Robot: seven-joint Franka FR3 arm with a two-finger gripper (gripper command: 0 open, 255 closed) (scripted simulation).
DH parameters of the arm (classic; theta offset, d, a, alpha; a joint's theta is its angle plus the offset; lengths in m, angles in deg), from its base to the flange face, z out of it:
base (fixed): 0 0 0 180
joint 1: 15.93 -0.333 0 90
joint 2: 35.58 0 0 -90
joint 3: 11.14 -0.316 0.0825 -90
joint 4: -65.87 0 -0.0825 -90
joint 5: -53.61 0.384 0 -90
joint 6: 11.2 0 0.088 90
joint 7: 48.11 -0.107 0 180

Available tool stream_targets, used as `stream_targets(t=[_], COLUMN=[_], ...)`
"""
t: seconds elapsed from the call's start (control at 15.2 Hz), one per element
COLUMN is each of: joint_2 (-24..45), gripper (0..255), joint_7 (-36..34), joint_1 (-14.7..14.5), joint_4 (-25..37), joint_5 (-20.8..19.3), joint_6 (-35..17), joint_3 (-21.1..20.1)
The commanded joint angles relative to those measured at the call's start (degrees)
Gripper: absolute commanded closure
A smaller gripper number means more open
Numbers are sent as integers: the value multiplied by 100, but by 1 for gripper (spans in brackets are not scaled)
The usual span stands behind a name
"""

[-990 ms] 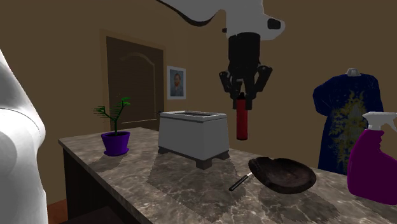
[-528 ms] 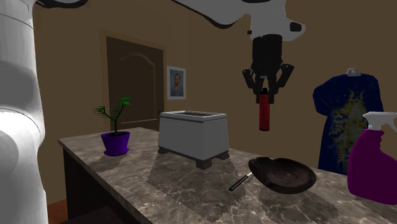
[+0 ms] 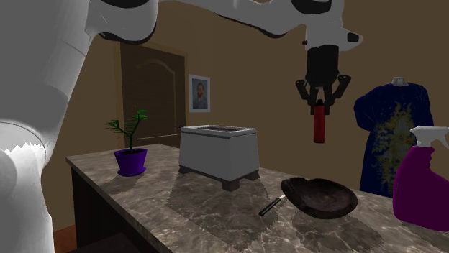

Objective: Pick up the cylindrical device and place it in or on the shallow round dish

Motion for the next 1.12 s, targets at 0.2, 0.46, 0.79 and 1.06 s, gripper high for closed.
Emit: stream_targets(t=[0.2,0.46,0.79,1.06], joint_2=[-6,-43,-52,-31], gripper=[255,255,255,255], joint_7=[5,4,7,13], joint_1=[-20,-42,-61,-71], joint_4=[-380,-744,-1142,-1436], joint_5=[0,-7,-6,3], joint_6=[-377,-704,-1093,-1407], joint_3=[-7,-11,-18,-25])
